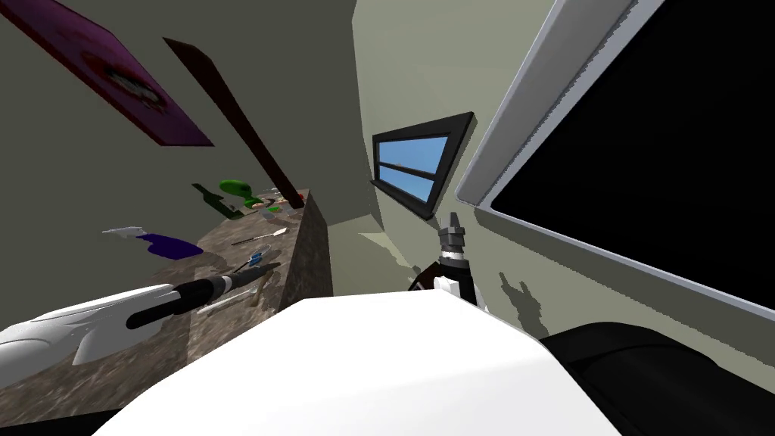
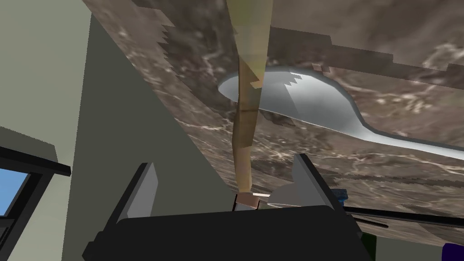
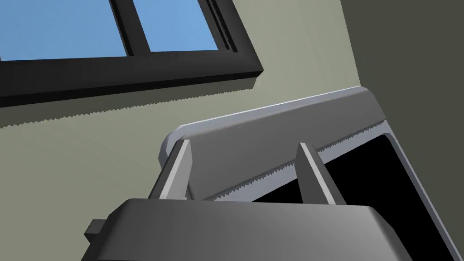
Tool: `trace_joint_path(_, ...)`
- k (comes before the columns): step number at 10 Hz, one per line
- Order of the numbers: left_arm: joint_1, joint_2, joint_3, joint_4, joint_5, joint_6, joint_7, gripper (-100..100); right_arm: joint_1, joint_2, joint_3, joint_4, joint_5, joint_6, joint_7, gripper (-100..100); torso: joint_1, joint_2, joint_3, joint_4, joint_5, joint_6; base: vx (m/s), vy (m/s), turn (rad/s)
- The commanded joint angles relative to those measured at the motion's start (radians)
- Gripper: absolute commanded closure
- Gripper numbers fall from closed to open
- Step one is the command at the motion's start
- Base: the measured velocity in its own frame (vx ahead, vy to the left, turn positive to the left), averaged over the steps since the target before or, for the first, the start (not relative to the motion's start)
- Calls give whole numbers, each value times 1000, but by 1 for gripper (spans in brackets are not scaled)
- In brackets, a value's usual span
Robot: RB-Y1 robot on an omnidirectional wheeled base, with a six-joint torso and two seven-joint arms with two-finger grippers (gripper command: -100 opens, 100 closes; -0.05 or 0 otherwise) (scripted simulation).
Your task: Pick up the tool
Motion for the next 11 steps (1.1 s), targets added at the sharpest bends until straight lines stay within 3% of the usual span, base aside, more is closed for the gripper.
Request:
trace_joint_path(1,24,-6,10,30,46,29,5,-100,0,0,0,0,0,0,0,0,0,0,0,0,0,0,-209,-4,-469)
trace_joint_path(4,62,-15,28,73,108,61,9,-100,0,0,0,0,0,0,0,0,2,2,2,1,0,-1,-191,-6,-411)
trace_joint_path(5,40,-18,15,80,87,43,11,-100,0,0,0,0,0,0,0,0,0,0,0,0,0,-1,-68,-14,-92)
trace_joint_path(6,39,-19,15,84,89,43,11,100,1,0,0,0,0,0,0,0,2,-4,-2,-1,0,-3,-13,-2,20)
trace_joint_path(10,40,-19,14,84,90,43,12,100,1,0,0,0,0,0,0,0,3,-10,-6,-2,0,-2,-2,0,0)
trace_joint_path(11,40,-19,14,84,90,44,13,0,1,0,0,0,0,0,0,0,3,-10,-6,-2,0,-1,0,0,0)
